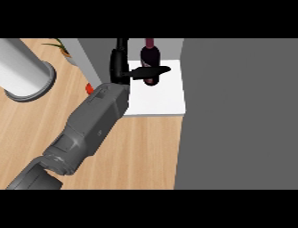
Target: Pick up the wine, place it into the cabinet and close the cabinet
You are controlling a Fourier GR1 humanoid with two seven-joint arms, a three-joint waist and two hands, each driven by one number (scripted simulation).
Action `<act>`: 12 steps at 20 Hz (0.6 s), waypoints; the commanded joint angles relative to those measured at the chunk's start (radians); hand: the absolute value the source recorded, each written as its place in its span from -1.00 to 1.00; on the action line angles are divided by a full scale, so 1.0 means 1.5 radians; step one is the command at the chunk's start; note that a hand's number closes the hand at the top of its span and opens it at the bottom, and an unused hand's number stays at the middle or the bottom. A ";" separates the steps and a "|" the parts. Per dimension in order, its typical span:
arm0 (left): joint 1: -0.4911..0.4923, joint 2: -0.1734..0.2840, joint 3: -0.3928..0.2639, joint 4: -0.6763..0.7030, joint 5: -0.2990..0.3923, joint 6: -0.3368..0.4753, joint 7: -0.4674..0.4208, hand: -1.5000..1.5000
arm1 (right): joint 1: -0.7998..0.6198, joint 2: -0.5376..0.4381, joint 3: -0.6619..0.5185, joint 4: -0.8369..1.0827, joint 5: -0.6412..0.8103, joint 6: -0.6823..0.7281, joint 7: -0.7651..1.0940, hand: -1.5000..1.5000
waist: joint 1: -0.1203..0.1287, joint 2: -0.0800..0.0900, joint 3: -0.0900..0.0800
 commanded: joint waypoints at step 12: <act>0.188 0.005 -0.073 -0.325 -0.039 0.041 0.072 -1.00 | 0.057 -0.007 0.028 -0.139 -0.027 -0.019 0.048 -1.00 | 0.020 -0.009 0.000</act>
